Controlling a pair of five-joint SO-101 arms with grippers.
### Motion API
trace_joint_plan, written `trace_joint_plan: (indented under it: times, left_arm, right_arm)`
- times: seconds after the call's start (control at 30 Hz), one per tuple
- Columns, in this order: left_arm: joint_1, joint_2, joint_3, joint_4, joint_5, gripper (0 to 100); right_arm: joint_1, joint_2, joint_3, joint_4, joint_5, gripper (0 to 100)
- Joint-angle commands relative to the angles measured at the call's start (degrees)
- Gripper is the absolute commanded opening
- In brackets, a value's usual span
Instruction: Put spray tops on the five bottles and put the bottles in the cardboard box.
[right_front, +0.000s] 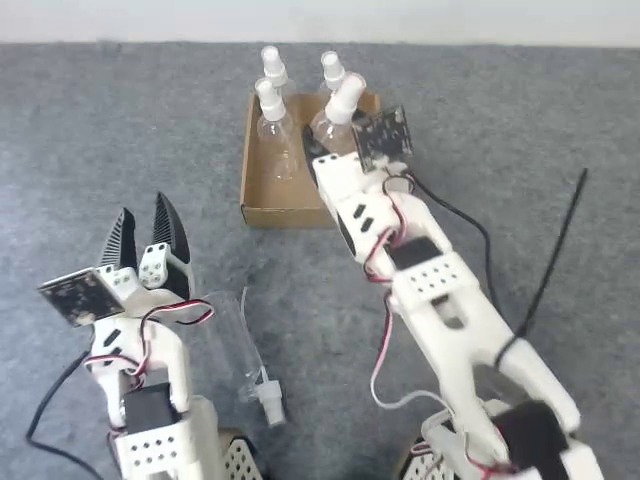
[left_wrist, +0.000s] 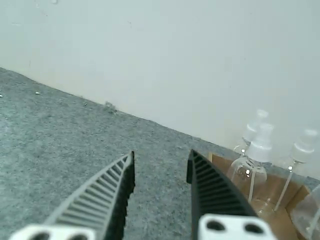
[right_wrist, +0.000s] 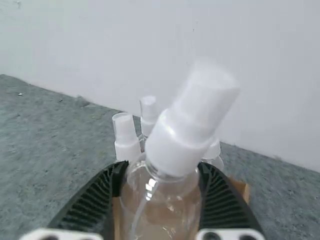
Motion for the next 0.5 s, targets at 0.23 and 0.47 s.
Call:
trace_joint_plan:
  times: [0.23, 0.47]
  left_arm:
    - [-0.35, -0.97, 0.04, -2.11, -0.44, 16]
    - [-0.35, -0.97, 0.04, -2.11, -0.44, 16]
  right_arm:
    - [1.54, 12.97, -13.36, -5.58, -0.26, 0.6]
    - [2.33, 22.81, -18.64, -8.75, -0.26, 0.6]
